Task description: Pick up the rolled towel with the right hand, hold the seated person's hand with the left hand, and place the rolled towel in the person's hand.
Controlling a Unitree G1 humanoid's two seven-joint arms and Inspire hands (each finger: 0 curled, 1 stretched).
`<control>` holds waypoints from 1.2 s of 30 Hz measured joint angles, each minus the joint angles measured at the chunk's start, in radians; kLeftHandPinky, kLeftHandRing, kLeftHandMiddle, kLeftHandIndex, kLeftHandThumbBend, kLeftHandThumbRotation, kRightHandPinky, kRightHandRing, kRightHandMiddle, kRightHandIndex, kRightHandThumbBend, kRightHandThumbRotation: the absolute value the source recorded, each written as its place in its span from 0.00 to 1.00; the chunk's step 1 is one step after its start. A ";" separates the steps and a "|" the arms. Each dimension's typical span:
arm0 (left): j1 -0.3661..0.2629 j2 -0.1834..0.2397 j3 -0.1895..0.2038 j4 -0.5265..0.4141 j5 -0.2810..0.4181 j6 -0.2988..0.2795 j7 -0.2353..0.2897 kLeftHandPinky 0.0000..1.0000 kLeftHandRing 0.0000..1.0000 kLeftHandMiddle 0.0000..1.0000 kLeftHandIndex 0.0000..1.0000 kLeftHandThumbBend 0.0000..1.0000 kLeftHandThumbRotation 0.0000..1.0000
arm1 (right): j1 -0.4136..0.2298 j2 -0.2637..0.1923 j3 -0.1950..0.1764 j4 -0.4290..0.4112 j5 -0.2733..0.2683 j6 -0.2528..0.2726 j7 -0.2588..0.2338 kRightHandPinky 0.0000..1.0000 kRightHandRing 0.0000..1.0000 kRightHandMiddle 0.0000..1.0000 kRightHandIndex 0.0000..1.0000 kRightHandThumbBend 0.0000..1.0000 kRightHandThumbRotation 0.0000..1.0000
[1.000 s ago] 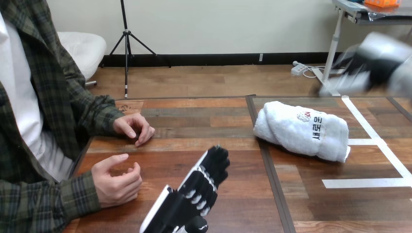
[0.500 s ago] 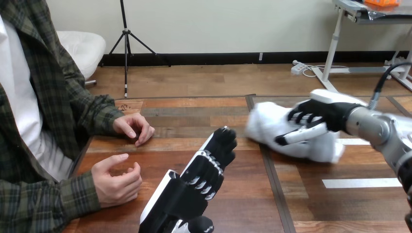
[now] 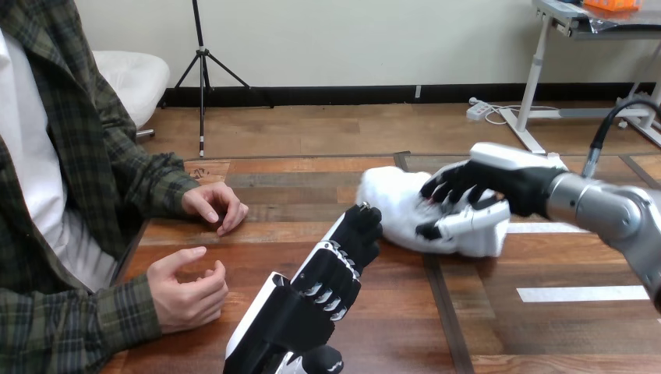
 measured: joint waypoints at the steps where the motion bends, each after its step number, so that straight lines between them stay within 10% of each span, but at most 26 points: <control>1: 0.000 0.000 0.000 0.000 0.000 0.000 0.000 1.00 1.00 0.99 0.97 1.00 0.64 | 0.012 -0.004 -0.001 -0.021 0.010 0.000 0.011 0.77 0.78 0.77 0.78 0.95 0.75; 14: 0.000 0.000 0.002 0.002 0.001 0.003 0.000 1.00 1.00 0.99 0.97 1.00 0.64 | 0.194 -0.036 -0.053 -0.264 0.114 0.040 0.128 0.61 0.68 0.74 0.76 0.95 0.75; 36: -0.001 0.000 0.001 0.006 0.005 0.012 0.000 1.00 1.00 0.99 0.97 1.00 0.65 | 0.541 -0.068 -0.169 -0.573 0.295 0.179 0.256 0.69 0.69 0.71 0.76 0.90 0.74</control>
